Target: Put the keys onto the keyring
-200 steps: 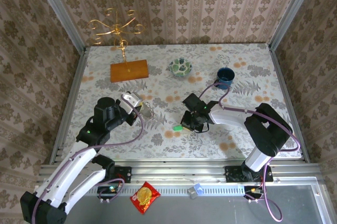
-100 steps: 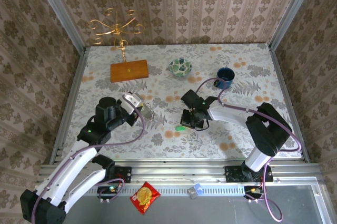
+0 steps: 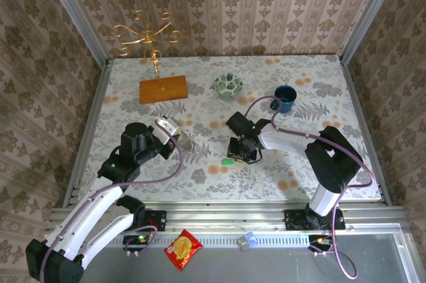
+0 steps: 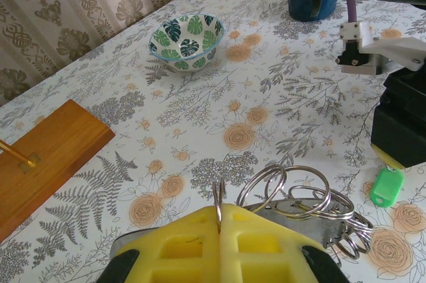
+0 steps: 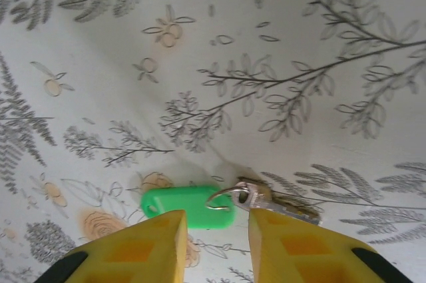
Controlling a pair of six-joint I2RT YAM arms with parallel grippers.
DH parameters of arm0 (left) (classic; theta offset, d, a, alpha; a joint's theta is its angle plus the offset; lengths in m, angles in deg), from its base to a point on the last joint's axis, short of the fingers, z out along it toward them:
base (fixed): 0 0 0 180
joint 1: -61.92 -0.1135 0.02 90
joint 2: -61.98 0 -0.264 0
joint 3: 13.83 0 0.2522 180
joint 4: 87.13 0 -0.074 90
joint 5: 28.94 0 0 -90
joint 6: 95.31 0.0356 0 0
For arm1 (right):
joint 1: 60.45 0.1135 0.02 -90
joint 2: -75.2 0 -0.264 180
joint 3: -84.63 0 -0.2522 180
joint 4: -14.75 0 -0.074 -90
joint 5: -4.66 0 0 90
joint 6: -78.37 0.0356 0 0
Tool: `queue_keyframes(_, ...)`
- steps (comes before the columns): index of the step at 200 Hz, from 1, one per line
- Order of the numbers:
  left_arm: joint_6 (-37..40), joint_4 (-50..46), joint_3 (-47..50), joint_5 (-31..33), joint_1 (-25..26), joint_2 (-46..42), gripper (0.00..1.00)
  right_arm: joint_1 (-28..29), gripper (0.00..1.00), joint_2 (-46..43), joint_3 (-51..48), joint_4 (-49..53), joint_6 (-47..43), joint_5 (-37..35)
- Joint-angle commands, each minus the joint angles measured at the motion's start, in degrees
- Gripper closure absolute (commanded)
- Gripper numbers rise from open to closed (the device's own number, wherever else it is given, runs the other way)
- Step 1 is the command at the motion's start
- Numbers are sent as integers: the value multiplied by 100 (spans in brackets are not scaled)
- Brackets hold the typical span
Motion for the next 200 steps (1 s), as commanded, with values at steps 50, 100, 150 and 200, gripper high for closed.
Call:
queue_keyframes(50, 143, 89, -205, 29, 63, -35, 100, 143, 66, 374, 609, 736, 356, -466)
queue_keyframes(100, 153, 128, -204, 24, 72, -16, 100, 287, 66, 706, 1171, 1518, 530, -911)
queue_keyframes(150, 184, 88, -254, 72, 76, -17, 100, 389, 69, 1133, 1664, 2035, 561, -975)
queue_keyframes(200, 242, 54, -292, 111, 78, -26, 100, 460, 72, 1371, 1845, 2224, 556, -875)
